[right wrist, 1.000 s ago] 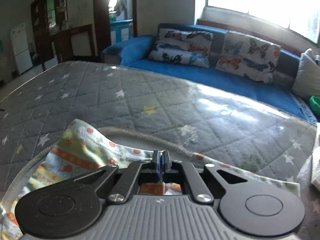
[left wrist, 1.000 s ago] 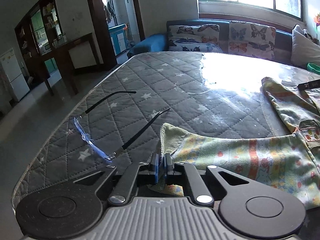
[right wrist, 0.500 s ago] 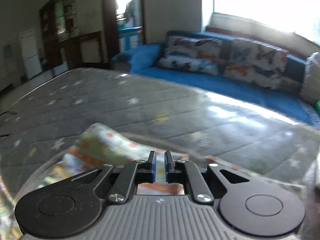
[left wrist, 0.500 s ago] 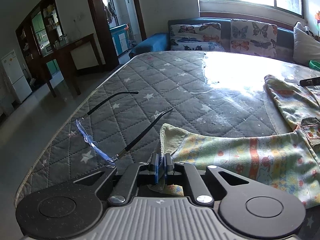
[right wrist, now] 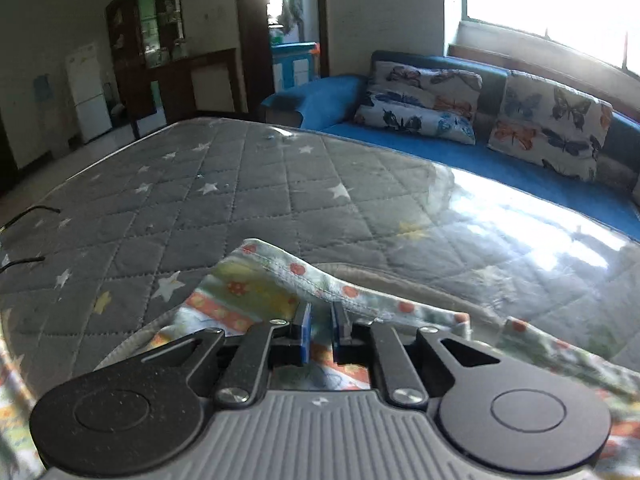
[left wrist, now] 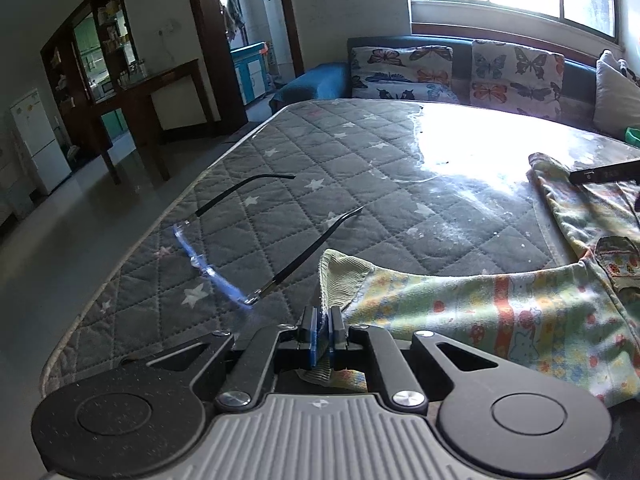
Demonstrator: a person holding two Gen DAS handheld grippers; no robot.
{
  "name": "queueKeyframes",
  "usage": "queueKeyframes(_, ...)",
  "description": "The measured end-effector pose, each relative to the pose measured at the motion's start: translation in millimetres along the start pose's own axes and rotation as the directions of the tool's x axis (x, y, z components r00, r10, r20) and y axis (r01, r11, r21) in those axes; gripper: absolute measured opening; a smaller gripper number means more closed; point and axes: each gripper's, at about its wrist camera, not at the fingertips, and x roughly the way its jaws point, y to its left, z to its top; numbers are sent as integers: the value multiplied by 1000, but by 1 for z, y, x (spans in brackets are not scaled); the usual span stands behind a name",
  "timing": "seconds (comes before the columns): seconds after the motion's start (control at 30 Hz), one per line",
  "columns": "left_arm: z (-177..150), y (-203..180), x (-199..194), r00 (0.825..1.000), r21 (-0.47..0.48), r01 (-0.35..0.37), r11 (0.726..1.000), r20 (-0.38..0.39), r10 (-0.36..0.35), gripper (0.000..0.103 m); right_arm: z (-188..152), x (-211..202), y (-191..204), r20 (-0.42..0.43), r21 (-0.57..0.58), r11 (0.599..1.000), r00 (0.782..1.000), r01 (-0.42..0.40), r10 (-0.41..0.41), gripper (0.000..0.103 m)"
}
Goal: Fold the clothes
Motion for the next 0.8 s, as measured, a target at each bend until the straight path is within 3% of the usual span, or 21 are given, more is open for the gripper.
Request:
queueKeyframes(0.13, -3, 3, 2, 1000, -10, -7, 1000, -13, 6, 6, 6, 1, 8, 11, 0, 1000, 1000, -7, 7, 12)
queueKeyframes(0.23, -3, 2, 3, 1000, -5, -11, 1000, -12, 11, 6, 9, 4, 8, -4, 23, 998, 999, -51, 51, 23)
queueKeyframes(0.37, 1, 1, 3, 1000, 13, -14, 1000, -1, 14, 7, 9, 2, 12, -31, -20, 999, 999, -41, 41, 23)
queueKeyframes(0.63, 4, 0, 0, 999, 54, -12, 998, 42, 10, 7, -15, -81, 8, -119, -158, 983, 990, -94, 76, 27)
queueKeyframes(0.8, 2, -1, 3, 999, 64, -26, 998, 43, 23, 7, -65, -142, 8, -200, -204, 973, 977, -112, 70, 27)
